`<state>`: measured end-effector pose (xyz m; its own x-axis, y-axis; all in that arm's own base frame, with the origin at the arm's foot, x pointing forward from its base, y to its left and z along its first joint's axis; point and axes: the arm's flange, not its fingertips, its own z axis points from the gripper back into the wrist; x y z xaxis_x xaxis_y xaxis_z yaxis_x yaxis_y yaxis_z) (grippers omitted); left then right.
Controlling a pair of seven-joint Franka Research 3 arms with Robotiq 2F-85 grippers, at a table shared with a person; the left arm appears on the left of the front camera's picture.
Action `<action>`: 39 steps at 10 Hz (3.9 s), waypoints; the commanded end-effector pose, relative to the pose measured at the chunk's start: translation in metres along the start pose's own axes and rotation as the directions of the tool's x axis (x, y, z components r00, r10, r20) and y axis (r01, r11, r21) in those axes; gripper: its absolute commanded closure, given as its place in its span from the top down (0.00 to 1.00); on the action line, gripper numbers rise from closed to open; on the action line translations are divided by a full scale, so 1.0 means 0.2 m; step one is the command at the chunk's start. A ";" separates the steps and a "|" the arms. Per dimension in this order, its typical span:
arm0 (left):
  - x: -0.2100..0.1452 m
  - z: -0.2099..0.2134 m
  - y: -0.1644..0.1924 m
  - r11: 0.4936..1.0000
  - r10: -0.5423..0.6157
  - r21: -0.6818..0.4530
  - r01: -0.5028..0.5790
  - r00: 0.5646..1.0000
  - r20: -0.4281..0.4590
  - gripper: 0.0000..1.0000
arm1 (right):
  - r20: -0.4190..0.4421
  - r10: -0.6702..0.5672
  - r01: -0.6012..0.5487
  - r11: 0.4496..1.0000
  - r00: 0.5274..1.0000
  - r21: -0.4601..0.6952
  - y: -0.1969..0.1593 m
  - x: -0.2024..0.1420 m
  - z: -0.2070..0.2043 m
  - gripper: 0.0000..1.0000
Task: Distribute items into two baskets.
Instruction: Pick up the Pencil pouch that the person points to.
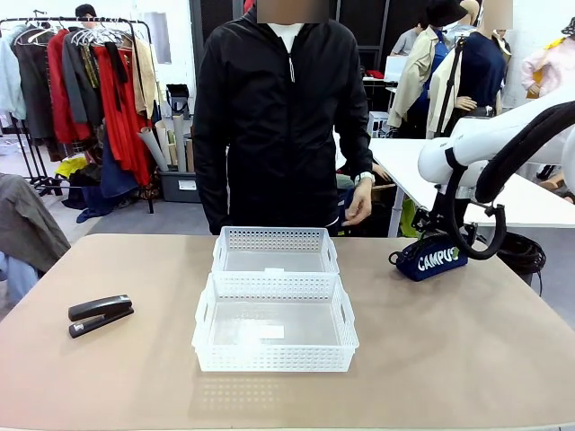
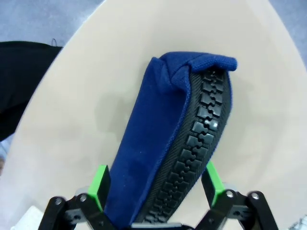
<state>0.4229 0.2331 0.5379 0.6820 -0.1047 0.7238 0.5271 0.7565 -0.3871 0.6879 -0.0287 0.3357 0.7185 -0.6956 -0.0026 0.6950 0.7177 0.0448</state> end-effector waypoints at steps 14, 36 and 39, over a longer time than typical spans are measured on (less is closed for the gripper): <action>0.00 0.00 0.00 1.000 0.001 0.003 -0.001 1.000 0.003 1.00 | -0.011 0.012 -0.013 1.000 1.000 -0.017 -0.03 0.08 -0.01 0.00; 0.00 0.00 0.00 1.000 0.001 0.003 -0.001 1.000 0.003 1.00 | -0.061 0.525 -0.525 0.851 0.849 0.011 -0.21 0.09 0.29 0.00; 0.00 0.00 0.00 1.000 0.001 0.003 -0.001 1.000 0.003 1.00 | -0.063 0.747 -0.748 0.664 0.662 0.016 -0.25 -0.06 0.49 0.00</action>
<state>0.4230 0.2331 0.5377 0.6823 -0.1046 0.7235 0.5269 0.7565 -0.3875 0.6591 -0.0611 0.4266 0.9987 -0.0465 -0.0196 0.0473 0.9979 0.0434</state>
